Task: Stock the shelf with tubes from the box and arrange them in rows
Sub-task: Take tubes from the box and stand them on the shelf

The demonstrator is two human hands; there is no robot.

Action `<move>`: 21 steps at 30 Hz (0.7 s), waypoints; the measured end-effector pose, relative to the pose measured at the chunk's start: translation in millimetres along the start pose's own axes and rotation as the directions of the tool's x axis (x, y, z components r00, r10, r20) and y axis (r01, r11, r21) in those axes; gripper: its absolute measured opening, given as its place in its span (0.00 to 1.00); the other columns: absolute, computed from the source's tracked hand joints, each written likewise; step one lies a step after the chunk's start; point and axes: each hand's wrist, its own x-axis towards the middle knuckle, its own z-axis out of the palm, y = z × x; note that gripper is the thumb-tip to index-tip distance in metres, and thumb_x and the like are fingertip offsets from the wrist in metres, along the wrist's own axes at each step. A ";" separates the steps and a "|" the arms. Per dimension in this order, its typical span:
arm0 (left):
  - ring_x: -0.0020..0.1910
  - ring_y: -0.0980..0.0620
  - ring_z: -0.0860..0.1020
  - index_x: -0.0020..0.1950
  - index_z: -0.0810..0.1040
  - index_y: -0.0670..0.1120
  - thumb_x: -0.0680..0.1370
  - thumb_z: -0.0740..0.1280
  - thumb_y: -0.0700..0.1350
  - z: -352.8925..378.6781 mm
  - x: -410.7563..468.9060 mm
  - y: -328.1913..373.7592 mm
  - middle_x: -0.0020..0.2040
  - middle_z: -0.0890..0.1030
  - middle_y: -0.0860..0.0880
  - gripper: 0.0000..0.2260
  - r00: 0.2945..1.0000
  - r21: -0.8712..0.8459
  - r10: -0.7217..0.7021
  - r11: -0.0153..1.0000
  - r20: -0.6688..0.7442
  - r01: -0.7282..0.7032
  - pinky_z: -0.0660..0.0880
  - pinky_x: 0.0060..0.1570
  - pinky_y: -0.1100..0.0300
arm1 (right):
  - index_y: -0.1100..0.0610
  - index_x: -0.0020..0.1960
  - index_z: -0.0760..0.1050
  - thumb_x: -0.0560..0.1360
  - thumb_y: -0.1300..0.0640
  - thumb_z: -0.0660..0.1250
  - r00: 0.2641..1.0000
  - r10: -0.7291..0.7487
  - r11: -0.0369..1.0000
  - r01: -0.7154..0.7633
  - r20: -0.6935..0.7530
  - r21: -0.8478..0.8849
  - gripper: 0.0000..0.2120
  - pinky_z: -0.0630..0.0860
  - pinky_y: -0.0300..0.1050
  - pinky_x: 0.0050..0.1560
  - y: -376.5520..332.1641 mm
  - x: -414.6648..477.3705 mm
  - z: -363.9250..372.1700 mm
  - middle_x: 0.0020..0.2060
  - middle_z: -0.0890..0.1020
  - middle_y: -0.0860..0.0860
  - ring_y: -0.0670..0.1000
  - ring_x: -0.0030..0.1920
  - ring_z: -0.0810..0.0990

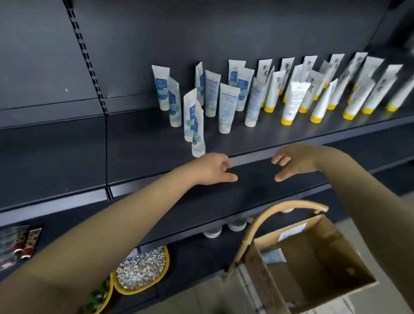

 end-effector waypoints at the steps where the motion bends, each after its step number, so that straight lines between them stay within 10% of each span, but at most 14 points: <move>1: 0.61 0.52 0.75 0.68 0.71 0.46 0.75 0.68 0.55 3.3 0.5 6.9 0.63 0.76 0.50 0.24 0.999 0.025 0.038 0.999 0.018 -0.039 0.70 0.61 0.60 | 0.50 0.65 0.71 0.68 0.45 0.73 1.000 0.025 1.000 -0.025 -0.007 -0.008 0.28 0.69 0.52 0.65 3.1 -12.9 7.8 0.61 0.76 0.48 0.52 0.61 0.74; 21: 0.52 0.49 0.74 0.59 0.72 0.48 0.77 0.65 0.54 168.5 99.9 121.9 0.54 0.72 0.50 0.15 0.819 0.250 0.219 0.883 0.530 -0.398 0.70 0.53 0.56 | 0.48 0.64 0.71 0.67 0.43 0.73 0.918 0.370 0.913 -0.388 0.139 0.129 0.28 0.72 0.47 0.62 186.6 -83.0 138.1 0.59 0.77 0.48 0.52 0.58 0.74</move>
